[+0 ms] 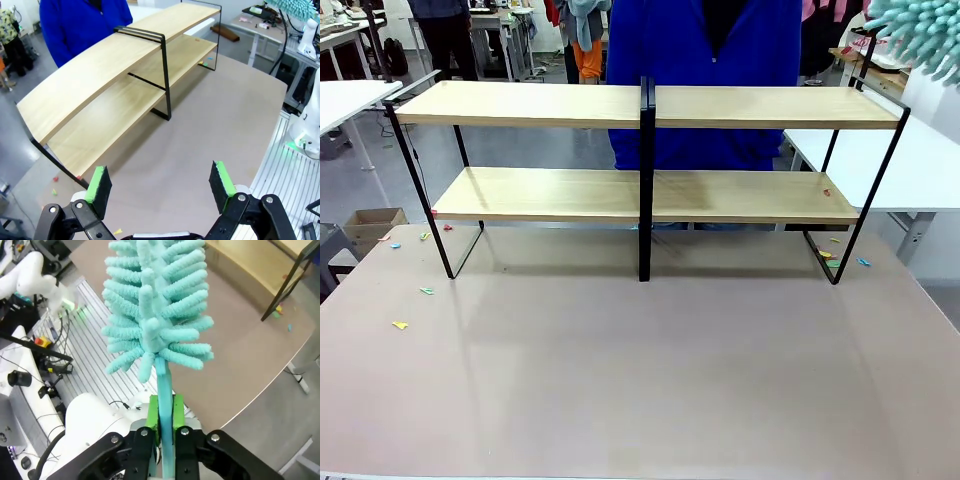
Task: Clean the shelves.
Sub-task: Clean another randomly selected level of the Shelf with the Duster, then place the Duster on the table.
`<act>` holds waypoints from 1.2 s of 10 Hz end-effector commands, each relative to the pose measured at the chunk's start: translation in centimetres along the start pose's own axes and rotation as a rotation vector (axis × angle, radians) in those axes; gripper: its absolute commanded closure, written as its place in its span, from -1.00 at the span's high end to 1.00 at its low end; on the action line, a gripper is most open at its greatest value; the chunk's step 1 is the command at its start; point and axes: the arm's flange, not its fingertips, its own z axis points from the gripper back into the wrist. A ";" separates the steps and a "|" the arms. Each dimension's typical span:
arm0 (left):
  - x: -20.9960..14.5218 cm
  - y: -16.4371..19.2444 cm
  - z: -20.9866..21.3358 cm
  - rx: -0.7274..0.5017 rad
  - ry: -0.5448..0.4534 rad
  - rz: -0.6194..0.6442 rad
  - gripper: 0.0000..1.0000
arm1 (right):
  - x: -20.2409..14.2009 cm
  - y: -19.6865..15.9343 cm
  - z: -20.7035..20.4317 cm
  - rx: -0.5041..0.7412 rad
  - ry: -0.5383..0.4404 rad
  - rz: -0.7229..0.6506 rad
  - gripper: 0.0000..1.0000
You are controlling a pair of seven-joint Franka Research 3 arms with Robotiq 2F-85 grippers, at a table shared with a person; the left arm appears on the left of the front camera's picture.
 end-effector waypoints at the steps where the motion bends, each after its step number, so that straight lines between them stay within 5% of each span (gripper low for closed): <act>1: 0.0 0.1 -0.1 -0.002 0.000 0.002 1.00 | 0.2 0.4 0.4 0.008 0.001 0.029 -0.75; 12: 0.0 0.0 0.0 0.000 0.000 0.000 1.00 | 0.0 0.2 -0.1 0.003 0.010 0.004 -0.75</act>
